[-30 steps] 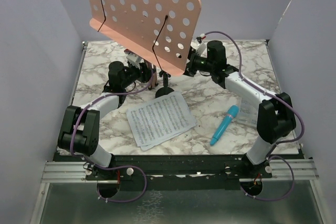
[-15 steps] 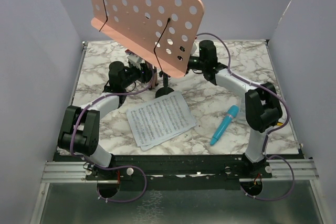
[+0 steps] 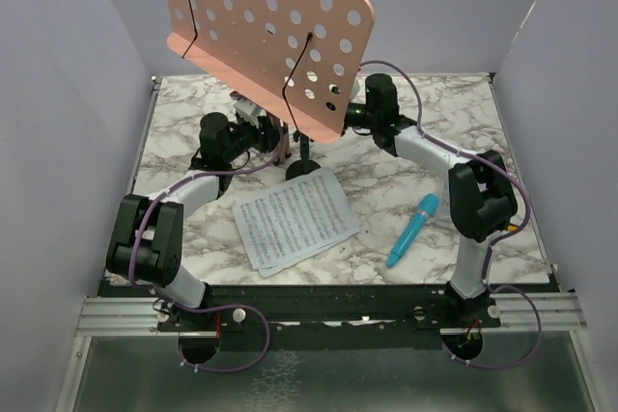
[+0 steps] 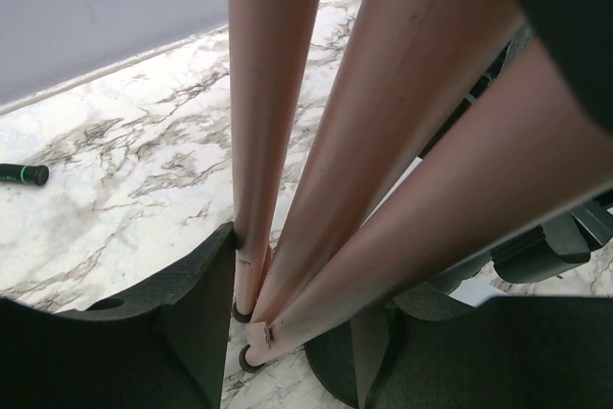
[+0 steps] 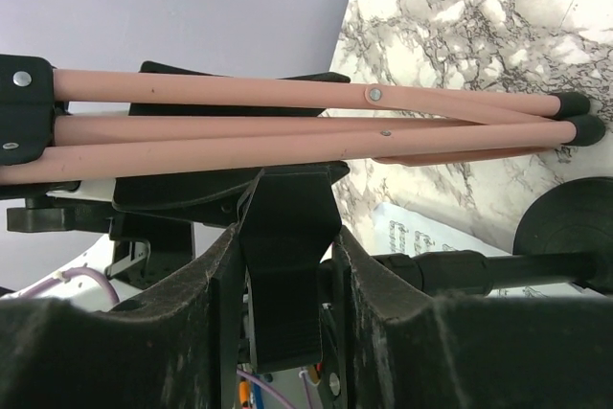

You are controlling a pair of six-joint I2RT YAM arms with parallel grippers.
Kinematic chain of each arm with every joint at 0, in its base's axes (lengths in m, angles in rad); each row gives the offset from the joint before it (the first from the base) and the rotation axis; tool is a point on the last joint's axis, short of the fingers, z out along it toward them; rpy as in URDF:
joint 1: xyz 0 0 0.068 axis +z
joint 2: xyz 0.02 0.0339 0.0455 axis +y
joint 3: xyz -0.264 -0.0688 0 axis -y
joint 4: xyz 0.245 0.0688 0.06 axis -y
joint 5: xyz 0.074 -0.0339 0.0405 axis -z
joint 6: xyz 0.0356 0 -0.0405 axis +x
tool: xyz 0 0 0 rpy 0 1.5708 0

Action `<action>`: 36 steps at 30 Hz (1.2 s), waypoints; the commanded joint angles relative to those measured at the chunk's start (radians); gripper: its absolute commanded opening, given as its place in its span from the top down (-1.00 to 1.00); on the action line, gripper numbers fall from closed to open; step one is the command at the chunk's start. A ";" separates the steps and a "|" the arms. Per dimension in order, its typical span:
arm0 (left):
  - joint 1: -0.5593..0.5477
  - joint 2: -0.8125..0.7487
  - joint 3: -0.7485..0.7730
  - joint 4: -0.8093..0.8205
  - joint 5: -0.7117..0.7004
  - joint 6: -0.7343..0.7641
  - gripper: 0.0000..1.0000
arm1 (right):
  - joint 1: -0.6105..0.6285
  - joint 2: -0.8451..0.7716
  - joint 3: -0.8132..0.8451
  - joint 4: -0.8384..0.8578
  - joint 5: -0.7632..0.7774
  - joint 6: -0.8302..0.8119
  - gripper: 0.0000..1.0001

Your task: Set up the instrument practice props

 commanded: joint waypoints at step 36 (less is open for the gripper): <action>-0.003 -0.043 0.028 0.013 0.036 -0.024 1.00 | -0.553 -0.391 -0.134 -0.434 -0.028 -0.307 0.99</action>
